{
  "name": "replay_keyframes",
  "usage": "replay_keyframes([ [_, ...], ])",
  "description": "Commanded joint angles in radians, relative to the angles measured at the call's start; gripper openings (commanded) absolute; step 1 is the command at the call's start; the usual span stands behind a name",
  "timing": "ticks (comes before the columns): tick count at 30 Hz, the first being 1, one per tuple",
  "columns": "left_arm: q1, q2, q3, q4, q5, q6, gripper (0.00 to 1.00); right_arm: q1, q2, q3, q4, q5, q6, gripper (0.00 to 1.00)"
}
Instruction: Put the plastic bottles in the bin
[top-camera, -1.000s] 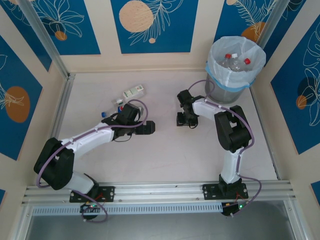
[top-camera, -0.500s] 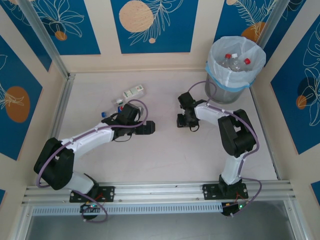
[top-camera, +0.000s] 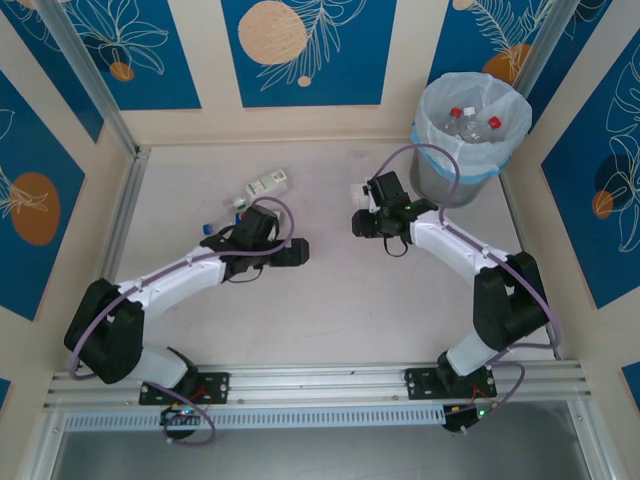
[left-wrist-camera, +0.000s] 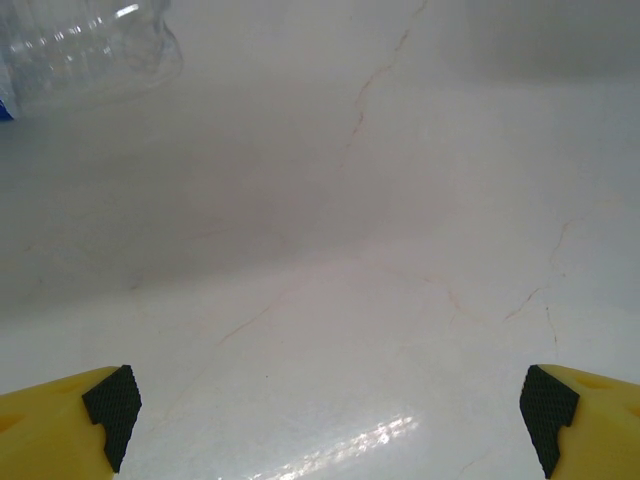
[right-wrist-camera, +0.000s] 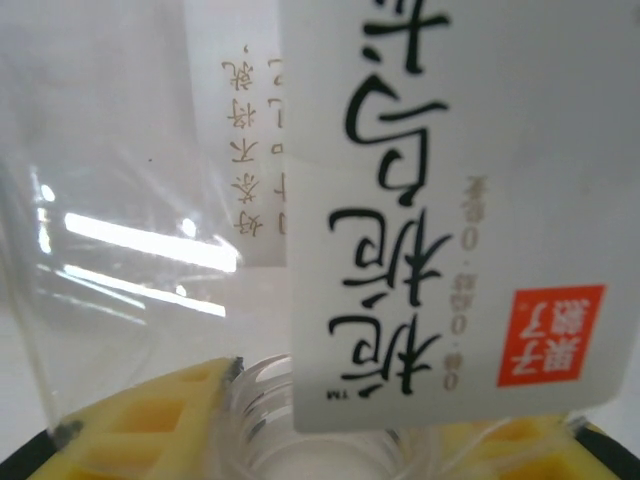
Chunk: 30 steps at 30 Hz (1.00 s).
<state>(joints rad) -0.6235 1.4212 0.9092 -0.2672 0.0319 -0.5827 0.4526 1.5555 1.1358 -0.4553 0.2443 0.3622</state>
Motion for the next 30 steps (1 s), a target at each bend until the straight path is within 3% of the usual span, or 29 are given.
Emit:
replay_keyframes([
  [1, 0.007, -0.041, -0.02, 0.029, -0.043, -0.021, 0.99, 0.006, -0.073, 0.002, 0.031, -0.016, -0.002, 0.0],
  [8, 0.009, -0.054, -0.041, 0.037, -0.078, -0.033, 0.99, -0.011, -0.183, 0.036, 0.035, -0.02, -0.006, 0.0],
  [15, 0.009, -0.057, -0.049, 0.038, -0.082, -0.035, 0.99, -0.091, -0.26, 0.072, 0.038, -0.031, -0.05, 0.0],
  [23, 0.009, -0.077, -0.066, 0.04, -0.098, -0.037, 0.99, -0.244, -0.301, 0.135, 0.048, -0.141, -0.056, 0.0],
  [30, 0.008, -0.098, -0.079, 0.034, -0.114, -0.035, 0.99, -0.381, -0.247, 0.272, -0.049, -0.211, -0.059, 0.0],
])
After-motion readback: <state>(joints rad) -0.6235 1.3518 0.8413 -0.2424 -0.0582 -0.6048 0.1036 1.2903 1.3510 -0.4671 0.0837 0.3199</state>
